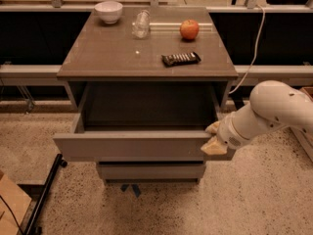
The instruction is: Open top drawer
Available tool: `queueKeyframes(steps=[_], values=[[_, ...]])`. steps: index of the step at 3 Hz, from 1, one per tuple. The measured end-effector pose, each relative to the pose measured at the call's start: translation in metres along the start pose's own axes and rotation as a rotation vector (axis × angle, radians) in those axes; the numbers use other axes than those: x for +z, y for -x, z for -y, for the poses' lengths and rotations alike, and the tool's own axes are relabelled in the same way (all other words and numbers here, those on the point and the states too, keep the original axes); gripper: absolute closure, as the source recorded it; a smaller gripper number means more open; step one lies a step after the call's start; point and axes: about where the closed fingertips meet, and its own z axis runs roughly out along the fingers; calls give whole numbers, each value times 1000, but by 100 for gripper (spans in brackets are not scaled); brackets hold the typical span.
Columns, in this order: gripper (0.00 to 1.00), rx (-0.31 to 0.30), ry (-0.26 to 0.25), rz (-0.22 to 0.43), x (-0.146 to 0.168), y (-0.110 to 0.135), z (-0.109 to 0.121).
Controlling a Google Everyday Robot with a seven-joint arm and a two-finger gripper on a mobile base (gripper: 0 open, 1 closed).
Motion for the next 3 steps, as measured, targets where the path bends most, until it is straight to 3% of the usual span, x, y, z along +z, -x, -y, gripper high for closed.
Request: queueKeyframes(steps=[3], values=[[100,0,0,0,-9,5,0]])
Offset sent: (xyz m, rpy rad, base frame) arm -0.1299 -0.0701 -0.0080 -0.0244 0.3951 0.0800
